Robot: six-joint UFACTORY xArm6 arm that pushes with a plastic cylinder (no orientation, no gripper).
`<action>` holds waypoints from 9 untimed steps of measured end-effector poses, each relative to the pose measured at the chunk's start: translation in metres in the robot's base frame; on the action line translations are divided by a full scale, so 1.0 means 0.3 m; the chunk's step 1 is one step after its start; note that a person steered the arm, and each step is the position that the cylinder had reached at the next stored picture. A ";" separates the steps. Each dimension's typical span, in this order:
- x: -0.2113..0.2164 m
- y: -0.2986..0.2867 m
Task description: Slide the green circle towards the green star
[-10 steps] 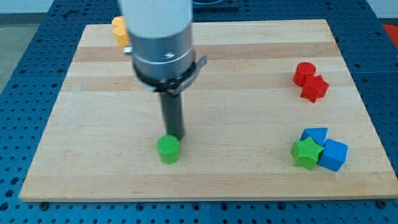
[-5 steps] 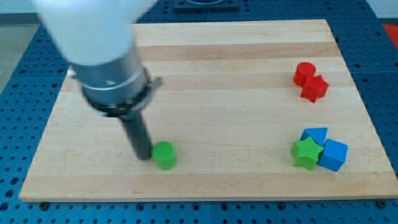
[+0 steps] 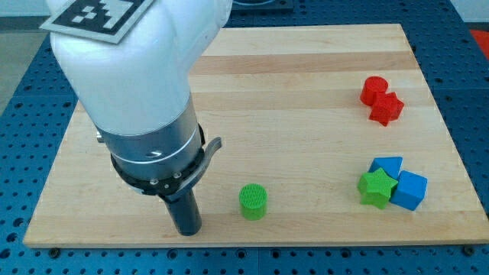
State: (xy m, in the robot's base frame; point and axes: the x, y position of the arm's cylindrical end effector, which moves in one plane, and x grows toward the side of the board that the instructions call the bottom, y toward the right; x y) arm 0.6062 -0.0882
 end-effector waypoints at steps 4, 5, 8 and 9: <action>-0.067 0.151; -0.067 0.158; -0.222 0.508; -0.226 0.502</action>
